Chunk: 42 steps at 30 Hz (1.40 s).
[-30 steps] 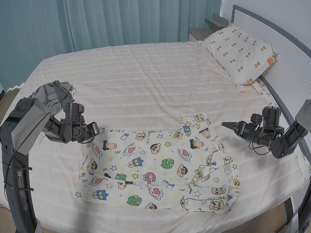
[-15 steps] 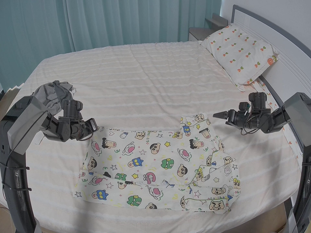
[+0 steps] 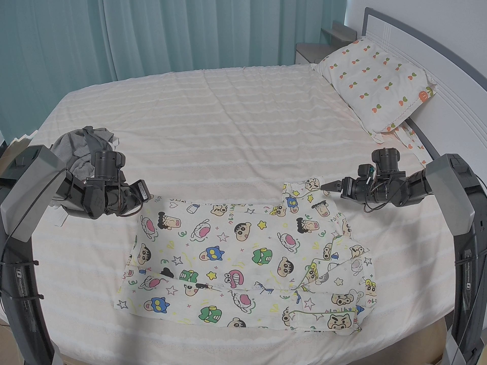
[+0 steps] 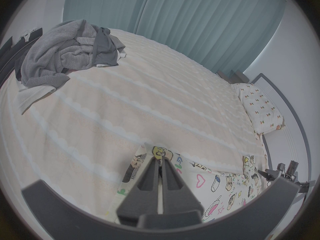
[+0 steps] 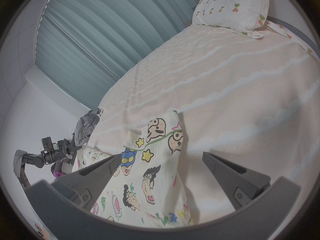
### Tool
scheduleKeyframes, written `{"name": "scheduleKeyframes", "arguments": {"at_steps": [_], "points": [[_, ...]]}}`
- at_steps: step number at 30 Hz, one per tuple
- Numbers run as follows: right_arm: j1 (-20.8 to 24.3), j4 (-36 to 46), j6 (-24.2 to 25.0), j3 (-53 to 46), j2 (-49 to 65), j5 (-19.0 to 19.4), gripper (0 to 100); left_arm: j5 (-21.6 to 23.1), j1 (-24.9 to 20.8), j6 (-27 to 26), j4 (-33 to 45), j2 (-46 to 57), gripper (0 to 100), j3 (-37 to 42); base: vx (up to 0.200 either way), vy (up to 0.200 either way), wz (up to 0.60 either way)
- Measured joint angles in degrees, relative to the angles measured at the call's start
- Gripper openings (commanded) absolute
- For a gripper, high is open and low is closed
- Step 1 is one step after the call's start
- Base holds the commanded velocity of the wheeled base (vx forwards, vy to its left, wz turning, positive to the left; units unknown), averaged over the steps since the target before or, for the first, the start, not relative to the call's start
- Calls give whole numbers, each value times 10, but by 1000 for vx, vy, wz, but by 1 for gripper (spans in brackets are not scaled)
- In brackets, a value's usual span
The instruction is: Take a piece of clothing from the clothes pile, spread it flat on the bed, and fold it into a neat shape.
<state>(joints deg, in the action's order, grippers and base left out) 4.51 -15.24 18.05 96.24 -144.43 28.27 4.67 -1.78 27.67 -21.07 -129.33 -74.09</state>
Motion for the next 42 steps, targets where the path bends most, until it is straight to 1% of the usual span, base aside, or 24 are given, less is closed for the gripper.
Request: {"name": "scheduleKeyframes", "arguments": {"at_steps": [5,11,12,20,31,36,42], "points": [[11,4,1,34,-24,-15,100,0,1,0,-1,3,0,7,0,0,0],[23,7,1,54,-43,-18,100,0,0,0,-3,6,0,13,0,0,0],[24,7,2,57,-44,-18,0,0,0,0,-3,6,0,14,0,0,0],[30,3,3,65,-55,-18,0,0,-1,0,-3,6,0,16,0,0,0],[19,-2,3,49,-38,-11,0,0,-1,-1,-3,7,0,15,0,0,0],[13,-40,5,32,-25,-4,0,-1,-1,-2,-4,10,0,14,0,0,0],[8,-77,35,15,-13,-2,0,-19,-1,-2,-5,14,0,9,0,0,0]]}}
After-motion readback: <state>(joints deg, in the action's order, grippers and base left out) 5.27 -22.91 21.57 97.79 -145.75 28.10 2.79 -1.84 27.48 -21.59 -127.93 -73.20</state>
